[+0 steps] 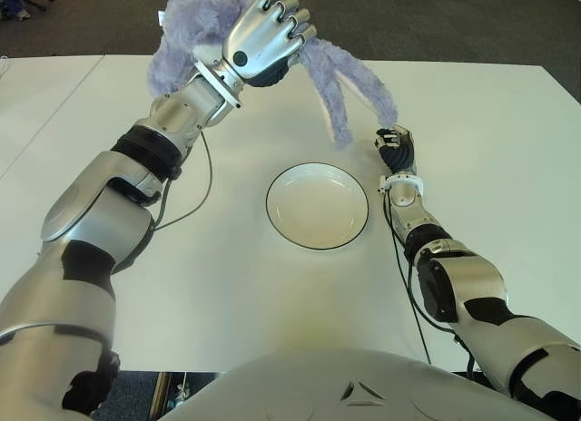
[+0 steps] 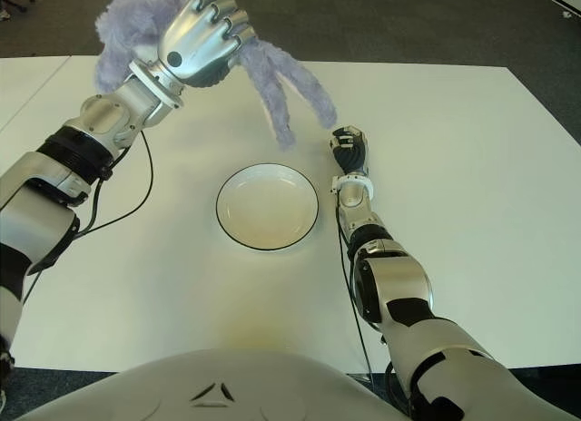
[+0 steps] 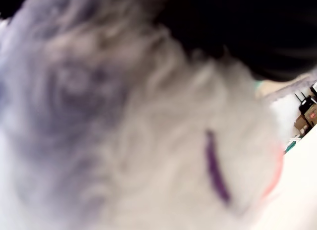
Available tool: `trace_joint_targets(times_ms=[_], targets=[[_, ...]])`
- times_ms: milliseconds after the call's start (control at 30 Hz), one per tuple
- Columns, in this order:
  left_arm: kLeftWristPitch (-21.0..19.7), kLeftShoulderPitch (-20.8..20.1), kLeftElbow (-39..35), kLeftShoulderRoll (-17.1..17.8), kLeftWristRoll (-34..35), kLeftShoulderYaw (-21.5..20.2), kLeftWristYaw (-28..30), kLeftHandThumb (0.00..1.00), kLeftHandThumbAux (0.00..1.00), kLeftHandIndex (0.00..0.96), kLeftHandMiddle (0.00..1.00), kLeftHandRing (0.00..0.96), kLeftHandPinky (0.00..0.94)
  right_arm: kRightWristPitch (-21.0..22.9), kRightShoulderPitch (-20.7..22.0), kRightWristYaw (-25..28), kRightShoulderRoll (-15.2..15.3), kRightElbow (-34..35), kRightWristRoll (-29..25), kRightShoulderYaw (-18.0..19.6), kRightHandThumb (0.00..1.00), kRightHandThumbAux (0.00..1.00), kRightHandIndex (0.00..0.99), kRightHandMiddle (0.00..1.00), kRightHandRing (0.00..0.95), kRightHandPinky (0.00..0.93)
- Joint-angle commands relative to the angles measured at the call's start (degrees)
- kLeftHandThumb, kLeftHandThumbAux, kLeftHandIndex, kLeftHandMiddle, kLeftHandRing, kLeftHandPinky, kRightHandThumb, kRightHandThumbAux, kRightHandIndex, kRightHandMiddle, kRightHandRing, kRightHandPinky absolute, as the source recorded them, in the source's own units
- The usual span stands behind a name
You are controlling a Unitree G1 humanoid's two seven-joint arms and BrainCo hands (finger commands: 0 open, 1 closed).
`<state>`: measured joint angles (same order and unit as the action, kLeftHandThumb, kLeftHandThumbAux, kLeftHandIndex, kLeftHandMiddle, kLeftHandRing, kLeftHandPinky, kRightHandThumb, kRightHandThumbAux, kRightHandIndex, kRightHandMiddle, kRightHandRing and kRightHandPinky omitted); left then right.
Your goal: Put the doll into the plate.
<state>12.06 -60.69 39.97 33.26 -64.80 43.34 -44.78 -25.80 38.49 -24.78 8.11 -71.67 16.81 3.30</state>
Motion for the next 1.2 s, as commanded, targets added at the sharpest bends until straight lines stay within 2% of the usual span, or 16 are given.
trace_joint_targets(times_ms=[33,367,633,800,1100,1167,1200], targets=[[-0.3,-0.7,-2.6,1.6,-3.1,-1.2,-1.8,0.965,0.617,0.654,0.498,0.801,0.813,5.8,-10.5,0.8,-2.6,-6.9,0.2,-0.4,0.692,0.736,0.402,0.353,0.4,0.421],[-1.0,5.4,-14.2,3.3,-4.4,-3.5,-0.5,0.962,0.617,0.631,0.499,0.792,0.826,6.6,-10.6,0.8,-2.6,-7.0,0.6,-0.7,0.688,0.737,0.4,0.333,0.379,0.396],[0.9,14.6,-30.0,4.4,-3.3,-5.4,4.9,0.958,0.617,0.621,0.498,0.787,0.834,6.2,-10.6,0.6,-2.8,-7.0,0.4,-0.5,0.691,0.736,0.402,0.344,0.386,0.405],[1.6,18.7,-35.7,4.0,-4.0,-5.9,6.0,0.954,0.617,0.613,0.499,0.786,0.844,6.5,-10.6,0.4,-2.6,-7.0,0.7,-0.7,0.69,0.737,0.4,0.342,0.401,0.438],[6.6,24.9,-43.1,5.1,-0.9,-8.2,9.7,0.953,0.618,0.623,0.499,0.803,0.844,6.0,-10.7,0.1,-2.6,-6.8,0.5,-0.4,0.692,0.737,0.4,0.335,0.38,0.413],[7.7,26.5,-44.2,5.2,0.1,-8.8,10.7,0.951,0.618,0.609,0.499,0.802,0.841,5.7,-10.6,-0.2,-2.7,-6.7,0.5,-0.3,0.693,0.736,0.4,0.336,0.384,0.431],[8.2,27.4,-44.8,5.2,0.5,-9.1,11.2,0.877,0.65,0.471,0.569,0.798,0.837,5.6,-10.6,-0.4,-2.8,-6.7,0.5,-0.3,0.695,0.735,0.401,0.342,0.4,0.471]])
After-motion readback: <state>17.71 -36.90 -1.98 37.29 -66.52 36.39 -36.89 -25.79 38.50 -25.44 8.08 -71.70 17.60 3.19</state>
